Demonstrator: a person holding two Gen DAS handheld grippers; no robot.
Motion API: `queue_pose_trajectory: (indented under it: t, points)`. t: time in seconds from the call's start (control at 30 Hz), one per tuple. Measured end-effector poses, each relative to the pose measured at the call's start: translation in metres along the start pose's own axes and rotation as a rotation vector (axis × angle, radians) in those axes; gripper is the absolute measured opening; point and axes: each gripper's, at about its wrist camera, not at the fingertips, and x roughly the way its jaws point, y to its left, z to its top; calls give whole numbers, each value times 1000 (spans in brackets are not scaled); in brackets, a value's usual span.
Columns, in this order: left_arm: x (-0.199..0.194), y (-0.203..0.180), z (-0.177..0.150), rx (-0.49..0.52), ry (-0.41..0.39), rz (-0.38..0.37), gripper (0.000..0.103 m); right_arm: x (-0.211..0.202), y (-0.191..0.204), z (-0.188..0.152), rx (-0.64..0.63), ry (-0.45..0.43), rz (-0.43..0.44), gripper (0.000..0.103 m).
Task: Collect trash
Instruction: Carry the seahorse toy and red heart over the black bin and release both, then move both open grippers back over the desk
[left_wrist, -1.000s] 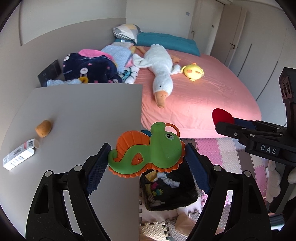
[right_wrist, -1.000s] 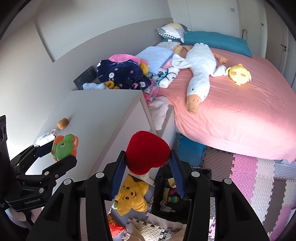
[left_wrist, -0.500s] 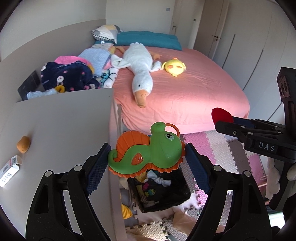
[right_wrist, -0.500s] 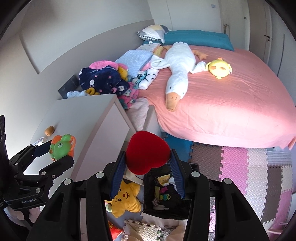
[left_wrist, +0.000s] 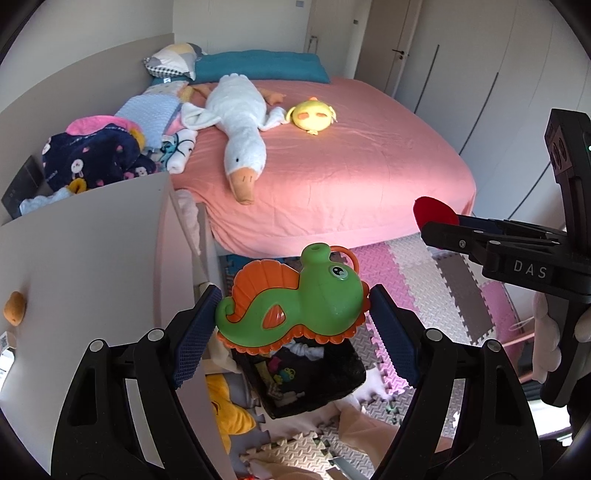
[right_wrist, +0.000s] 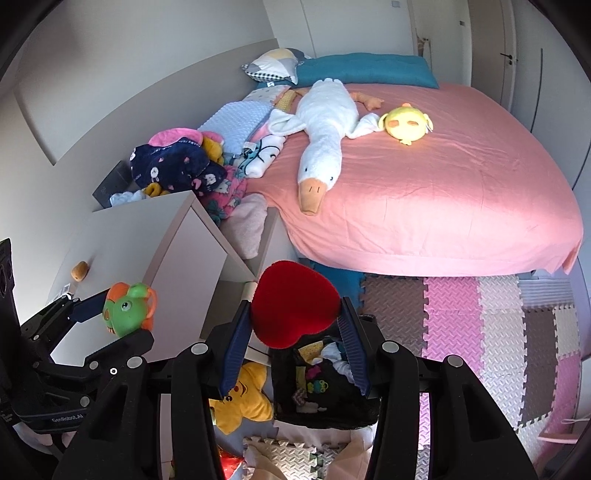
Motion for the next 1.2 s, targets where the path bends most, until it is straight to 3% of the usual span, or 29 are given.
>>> queue_pose_trajectory:
  t: [0.33,0.43,0.5,1.2]
  points:
    - [8,-4,-1,16,28,-21,80,5,-3,-1,7,15,9,50]
    - [11,0,1,3,36,-6,96,3,-3,0,10,5,6,65]
    - [10,0,0,1,36,5,96,1,-4,1,7,-5,-8,68]
    - [3,15,-10,-31,52,64,96,9,13,5,-30,9,17,68]
